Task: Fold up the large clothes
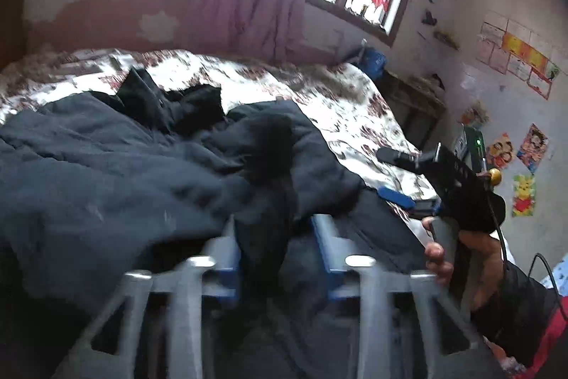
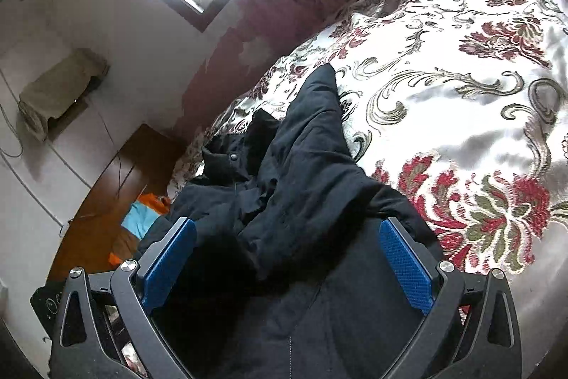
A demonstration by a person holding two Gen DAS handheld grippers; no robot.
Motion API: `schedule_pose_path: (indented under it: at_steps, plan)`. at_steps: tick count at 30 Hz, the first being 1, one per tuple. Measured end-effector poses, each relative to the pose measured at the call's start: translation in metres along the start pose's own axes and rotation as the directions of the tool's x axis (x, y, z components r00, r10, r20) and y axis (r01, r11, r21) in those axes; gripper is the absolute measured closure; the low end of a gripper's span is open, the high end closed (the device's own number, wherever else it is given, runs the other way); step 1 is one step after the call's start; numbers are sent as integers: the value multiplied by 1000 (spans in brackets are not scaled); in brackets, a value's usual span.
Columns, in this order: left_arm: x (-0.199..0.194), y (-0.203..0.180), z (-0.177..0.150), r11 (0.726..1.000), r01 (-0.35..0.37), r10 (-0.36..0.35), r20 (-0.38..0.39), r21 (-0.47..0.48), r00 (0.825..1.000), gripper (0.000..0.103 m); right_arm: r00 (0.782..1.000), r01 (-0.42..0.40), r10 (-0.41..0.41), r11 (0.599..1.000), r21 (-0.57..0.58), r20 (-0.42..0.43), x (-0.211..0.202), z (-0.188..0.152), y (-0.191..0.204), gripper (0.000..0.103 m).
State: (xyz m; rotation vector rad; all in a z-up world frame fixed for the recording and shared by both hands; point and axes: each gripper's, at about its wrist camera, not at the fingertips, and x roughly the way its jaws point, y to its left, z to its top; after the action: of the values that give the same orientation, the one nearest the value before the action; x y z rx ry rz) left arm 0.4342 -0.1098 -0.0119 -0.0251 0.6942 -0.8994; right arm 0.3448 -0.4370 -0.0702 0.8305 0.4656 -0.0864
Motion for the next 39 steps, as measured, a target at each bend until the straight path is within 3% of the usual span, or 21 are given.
schedule_pose_path:
  at_steps: [1,2,5,9,11,13,15,17,19,22,23,24,25,27,31,33,36,39]
  plan:
    - [3,-2,-1,1000,10,-10,6,-8,1000,14,1000,2,-2,1000,-1,2,0,-1,-1,2]
    - [0,-3,-2,999,30,-30,36,-15,999,7,1000,1,-1,1000,1,0,1,-2,-2,2]
    - [-18,0,-1,996,82,-80,91,-20,993,7,999,-14,14,1000,5,-31,5,-7,-3,2]
    - [-35,8,5,997,-7,20,160,-78,987,7,992,-40,36,999,-32,-120,7,-19,6,2]
    - [-41,18,12,982,-120,147,188,-147,971,7,987,-32,16,995,-98,-158,9,-26,16,2]
    - [-48,35,14,930,-277,323,177,-241,930,7,982,-25,-7,985,-168,-190,11,-33,27,2]
    - [-54,50,13,843,-431,492,137,-323,860,7,972,-27,-33,968,-250,-231,15,-41,41,2]
    - [-61,68,9,743,-547,624,103,-387,775,7,961,-6,-92,936,-351,-261,24,-51,53,2]
    - [-64,83,6,683,-604,681,60,-410,730,7,941,44,-182,902,-430,-284,37,-60,61,2]
    - [-68,105,1,626,-647,714,-12,-435,700,7,942,58,-188,907,-417,-279,40,-56,60,2]
    - [-69,112,-1,611,-654,717,-38,-446,696,7,942,37,-160,923,-382,-295,40,-54,57,4]
    - [-68,119,-3,604,-654,714,-58,-455,698,7,943,35,-153,928,-370,-295,40,-53,57,11]
    - [-69,126,-6,603,-644,700,-74,-471,710,7,946,32,-146,929,-368,-288,40,-53,57,19]
    - [-74,139,-14,603,-609,668,-91,-516,738,7,944,13,-133,929,-369,-301,38,-59,57,49]
    - [-78,155,-22,594,-549,625,-92,-589,775,7,936,-21,-85,956,-293,-342,41,-63,48,71]
    - [-79,157,-23,597,-530,613,-84,-602,786,7,933,-49,-40,971,-235,-357,43,-62,42,96]
    - [-84,158,-23,597,-523,618,-68,-609,784,7,943,-104,44,980,-168,-331,37,-53,39,99]
    - [-87,156,-22,604,-515,619,-49,-608,784,7,983,-76,30,963,-259,-180,16,-30,58,99]
